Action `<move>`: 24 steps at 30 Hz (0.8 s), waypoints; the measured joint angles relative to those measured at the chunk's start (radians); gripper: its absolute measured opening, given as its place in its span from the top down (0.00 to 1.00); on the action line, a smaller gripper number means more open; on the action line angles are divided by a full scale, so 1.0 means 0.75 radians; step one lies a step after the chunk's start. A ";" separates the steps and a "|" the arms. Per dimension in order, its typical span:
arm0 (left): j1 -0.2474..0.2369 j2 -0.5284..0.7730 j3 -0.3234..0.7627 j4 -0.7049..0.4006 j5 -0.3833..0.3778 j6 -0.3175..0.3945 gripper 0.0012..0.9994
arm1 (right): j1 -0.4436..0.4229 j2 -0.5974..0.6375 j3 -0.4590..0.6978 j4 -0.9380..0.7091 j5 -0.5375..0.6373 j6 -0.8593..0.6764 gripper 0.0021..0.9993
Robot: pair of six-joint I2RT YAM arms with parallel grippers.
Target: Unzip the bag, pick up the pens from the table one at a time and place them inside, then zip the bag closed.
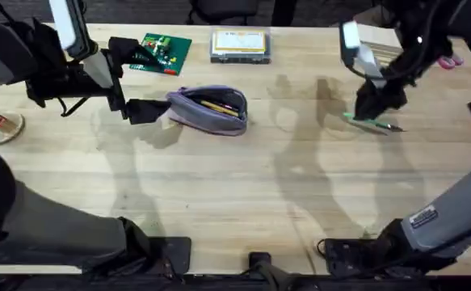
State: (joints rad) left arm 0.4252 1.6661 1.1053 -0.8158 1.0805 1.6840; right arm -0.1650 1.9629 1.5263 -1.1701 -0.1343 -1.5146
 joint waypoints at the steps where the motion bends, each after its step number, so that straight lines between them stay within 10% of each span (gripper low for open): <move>1: 0.000 0.000 0.000 0.000 0.000 0.000 0.01 | 0.026 0.000 0.035 -0.035 -0.001 0.019 0.97; 7: 0.000 0.000 0.000 0.000 0.000 0.000 0.01 | 0.411 0.000 0.316 -0.191 -0.078 0.304 0.97; 24: 0.000 0.000 0.000 0.000 0.000 0.000 0.01 | 0.975 0.000 0.369 0.089 -0.101 0.728 0.97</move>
State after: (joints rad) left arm 0.4252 1.6661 1.1053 -0.8158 1.0805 1.6840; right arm 0.5665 1.9629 1.8030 -1.1033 -0.2098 -0.9690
